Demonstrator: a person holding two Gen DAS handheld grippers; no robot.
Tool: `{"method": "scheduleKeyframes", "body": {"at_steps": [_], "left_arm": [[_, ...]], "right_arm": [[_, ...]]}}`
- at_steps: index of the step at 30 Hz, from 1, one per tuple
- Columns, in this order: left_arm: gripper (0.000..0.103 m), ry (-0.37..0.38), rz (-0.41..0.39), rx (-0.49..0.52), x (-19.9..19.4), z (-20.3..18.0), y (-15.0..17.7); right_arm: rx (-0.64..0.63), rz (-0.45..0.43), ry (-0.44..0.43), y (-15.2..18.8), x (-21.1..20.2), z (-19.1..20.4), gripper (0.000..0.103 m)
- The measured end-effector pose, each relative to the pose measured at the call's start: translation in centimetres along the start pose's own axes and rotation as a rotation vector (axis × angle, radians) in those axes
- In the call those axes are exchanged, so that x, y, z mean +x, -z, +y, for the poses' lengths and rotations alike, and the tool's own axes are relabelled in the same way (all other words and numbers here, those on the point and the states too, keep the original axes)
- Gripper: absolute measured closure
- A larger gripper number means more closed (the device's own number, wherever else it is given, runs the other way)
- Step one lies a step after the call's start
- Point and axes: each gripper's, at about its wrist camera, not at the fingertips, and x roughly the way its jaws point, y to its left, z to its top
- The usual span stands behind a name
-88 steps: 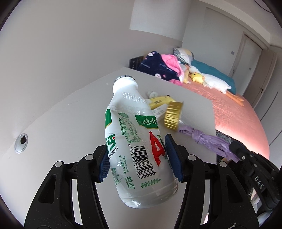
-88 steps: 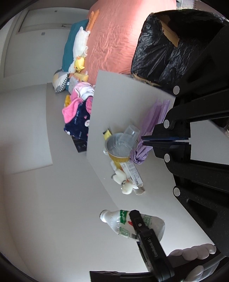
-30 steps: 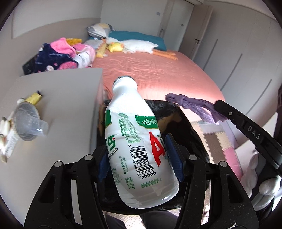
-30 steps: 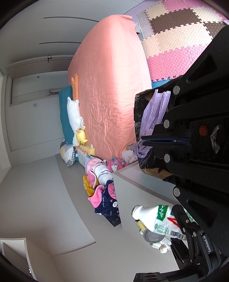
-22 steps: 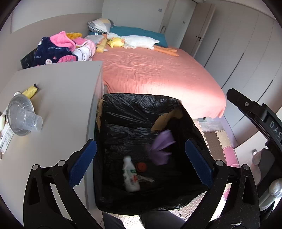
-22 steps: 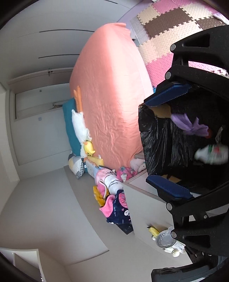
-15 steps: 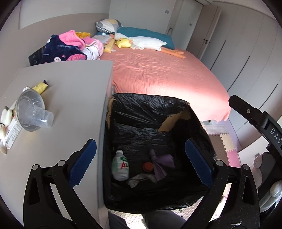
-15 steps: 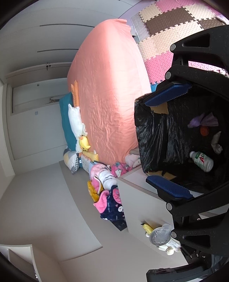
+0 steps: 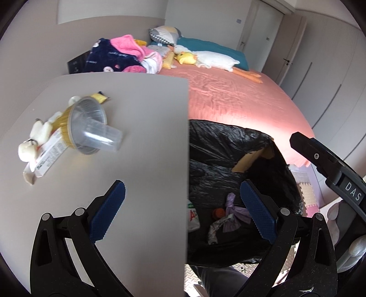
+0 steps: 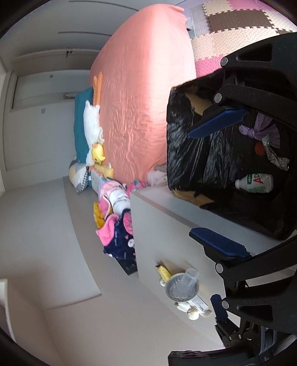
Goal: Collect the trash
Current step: 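Move both grippers back to the desk toward the gold foil cup and measuring cup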
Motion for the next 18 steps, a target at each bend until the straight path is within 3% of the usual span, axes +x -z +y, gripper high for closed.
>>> {"method": "scheduleKeyframes", "body": {"at_steps": [9,18], "left_arm": [[0.006,-0.088,-0.033,-0.089,-1.7,5.3,0.0],[0.006,-0.16,-0.057,-0.147,-2.6,9.6,0.0]], "right_arm": [[-0.147,0.035,-0.145,0.2,2.9,5.8,0.022],[-0.231,0.135,-0.233,0.4,6.8,9.8,0.022]]}}
